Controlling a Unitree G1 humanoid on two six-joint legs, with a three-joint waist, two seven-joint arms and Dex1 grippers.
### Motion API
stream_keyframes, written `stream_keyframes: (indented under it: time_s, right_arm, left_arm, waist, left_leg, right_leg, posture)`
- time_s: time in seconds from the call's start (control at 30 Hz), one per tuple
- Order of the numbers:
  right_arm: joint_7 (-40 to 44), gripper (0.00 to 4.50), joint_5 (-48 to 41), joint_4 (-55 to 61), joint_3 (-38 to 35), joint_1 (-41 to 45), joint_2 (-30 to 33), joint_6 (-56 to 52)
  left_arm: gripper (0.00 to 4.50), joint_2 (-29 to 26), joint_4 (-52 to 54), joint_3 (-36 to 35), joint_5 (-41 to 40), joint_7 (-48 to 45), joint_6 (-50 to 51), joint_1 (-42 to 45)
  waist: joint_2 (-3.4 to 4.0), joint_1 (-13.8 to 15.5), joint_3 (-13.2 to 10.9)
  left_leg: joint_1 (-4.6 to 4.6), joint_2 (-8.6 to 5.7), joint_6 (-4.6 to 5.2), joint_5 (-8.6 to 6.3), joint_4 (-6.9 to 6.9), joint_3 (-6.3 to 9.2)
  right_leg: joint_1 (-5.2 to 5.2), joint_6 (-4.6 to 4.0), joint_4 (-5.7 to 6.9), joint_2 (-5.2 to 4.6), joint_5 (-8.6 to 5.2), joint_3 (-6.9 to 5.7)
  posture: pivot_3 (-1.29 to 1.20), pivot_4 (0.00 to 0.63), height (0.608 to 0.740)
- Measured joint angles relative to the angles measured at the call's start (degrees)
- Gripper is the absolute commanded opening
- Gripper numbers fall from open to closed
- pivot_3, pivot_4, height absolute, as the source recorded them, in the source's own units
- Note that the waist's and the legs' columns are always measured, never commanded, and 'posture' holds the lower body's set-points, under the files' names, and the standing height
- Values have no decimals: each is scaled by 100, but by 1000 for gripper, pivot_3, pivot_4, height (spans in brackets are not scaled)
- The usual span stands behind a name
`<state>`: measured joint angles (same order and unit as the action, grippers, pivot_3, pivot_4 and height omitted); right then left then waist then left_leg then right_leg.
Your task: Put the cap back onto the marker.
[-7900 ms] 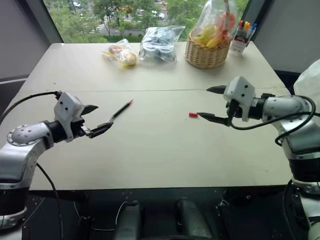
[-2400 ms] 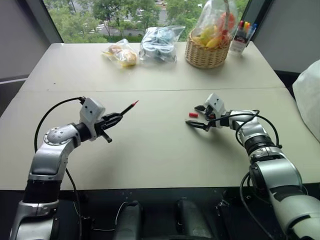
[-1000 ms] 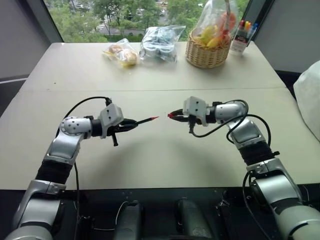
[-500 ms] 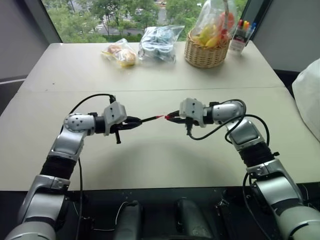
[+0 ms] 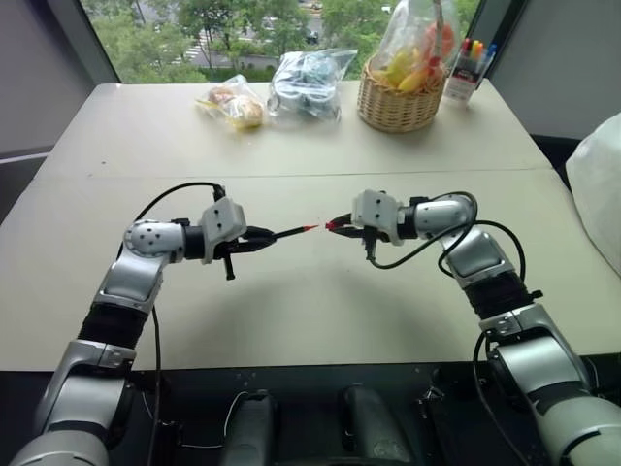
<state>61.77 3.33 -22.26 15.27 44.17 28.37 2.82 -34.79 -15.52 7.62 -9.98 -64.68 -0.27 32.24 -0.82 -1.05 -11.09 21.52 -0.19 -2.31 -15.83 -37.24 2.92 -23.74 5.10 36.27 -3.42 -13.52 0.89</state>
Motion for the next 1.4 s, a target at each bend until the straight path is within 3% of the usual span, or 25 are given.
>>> stream_keyframes:
  time_s: [1.4]
  right_arm:
    - [114,61,-11,258,-1,-2,100,-192]
  left_arm:
    - [0,102,92,11,2,-11,2,-10]
  waist:
    - [0,3,0]
  left_leg:
    - [0,0,0,0,0,0]
  right_leg:
    - [0,0,0,0,0,0]
  posture:
    - [0,150,740]
